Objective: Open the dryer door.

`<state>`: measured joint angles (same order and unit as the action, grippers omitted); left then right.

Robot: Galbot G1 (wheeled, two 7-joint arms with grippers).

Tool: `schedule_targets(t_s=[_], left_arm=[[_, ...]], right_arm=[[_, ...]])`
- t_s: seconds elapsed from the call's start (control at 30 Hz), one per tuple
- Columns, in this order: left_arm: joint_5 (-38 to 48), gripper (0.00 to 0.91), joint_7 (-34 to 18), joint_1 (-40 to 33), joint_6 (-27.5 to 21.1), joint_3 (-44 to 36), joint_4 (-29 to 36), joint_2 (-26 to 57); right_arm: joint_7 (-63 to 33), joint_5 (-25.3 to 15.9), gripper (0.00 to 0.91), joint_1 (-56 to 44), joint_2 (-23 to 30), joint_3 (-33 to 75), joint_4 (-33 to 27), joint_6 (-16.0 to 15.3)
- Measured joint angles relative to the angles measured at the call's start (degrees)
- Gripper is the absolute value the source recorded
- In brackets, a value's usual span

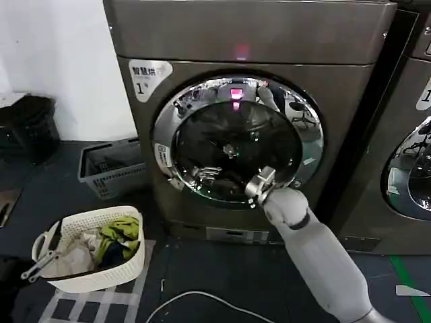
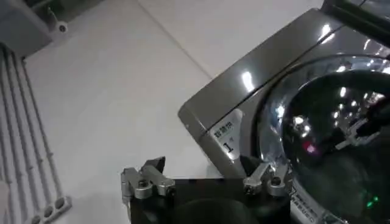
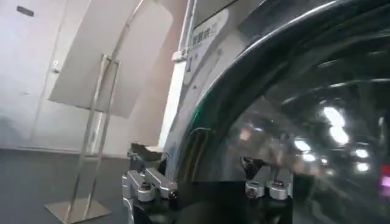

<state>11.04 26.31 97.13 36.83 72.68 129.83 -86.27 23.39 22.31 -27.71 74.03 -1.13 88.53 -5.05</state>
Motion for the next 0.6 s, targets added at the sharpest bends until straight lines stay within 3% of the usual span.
schedule_targets(t_s=[0.6], left_arm=[[-0.03,0.907,0.15,1.14,0.35,0.98,0.92,-0.53]], right_arm=[[-0.16,-2.87,0.907,2.68,4.66,-1.77,-5.72,1.57]])
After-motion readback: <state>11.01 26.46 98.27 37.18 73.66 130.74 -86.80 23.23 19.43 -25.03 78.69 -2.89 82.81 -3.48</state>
